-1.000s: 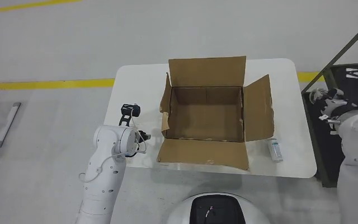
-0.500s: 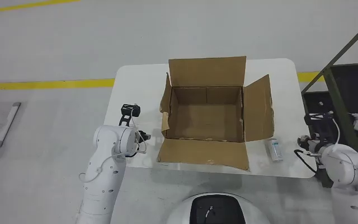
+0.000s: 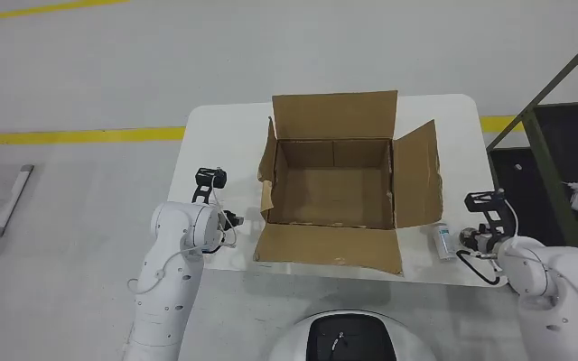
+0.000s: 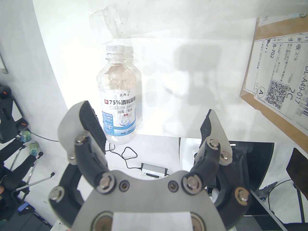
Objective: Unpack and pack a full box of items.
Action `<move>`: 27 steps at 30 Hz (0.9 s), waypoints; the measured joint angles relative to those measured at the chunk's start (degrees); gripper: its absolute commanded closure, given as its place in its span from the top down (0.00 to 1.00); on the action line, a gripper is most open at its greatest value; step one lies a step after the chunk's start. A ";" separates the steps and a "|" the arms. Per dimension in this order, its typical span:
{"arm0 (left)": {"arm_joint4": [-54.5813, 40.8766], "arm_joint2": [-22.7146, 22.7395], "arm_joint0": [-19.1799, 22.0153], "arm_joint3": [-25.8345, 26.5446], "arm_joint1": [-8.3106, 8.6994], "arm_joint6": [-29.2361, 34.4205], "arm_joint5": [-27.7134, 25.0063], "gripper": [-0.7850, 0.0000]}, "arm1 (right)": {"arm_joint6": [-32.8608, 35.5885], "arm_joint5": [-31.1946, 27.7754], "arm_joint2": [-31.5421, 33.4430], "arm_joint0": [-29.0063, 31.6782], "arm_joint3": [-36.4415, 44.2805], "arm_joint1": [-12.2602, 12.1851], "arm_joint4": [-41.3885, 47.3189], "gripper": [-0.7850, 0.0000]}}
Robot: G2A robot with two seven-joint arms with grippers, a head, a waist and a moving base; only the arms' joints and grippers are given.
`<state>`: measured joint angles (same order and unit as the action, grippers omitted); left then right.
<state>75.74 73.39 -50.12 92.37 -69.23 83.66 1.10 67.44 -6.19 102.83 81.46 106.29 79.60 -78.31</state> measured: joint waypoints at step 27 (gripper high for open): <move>0.00 0.00 0.00 0.00 0.00 0.00 0.00 1.00 | -26.51 3.19 2.62 -2.18 7.60 -1.23 5.63 0.00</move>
<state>75.74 73.39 -50.12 92.37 -69.23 83.66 1.10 40.93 -3.00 105.45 79.28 113.89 78.37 -72.68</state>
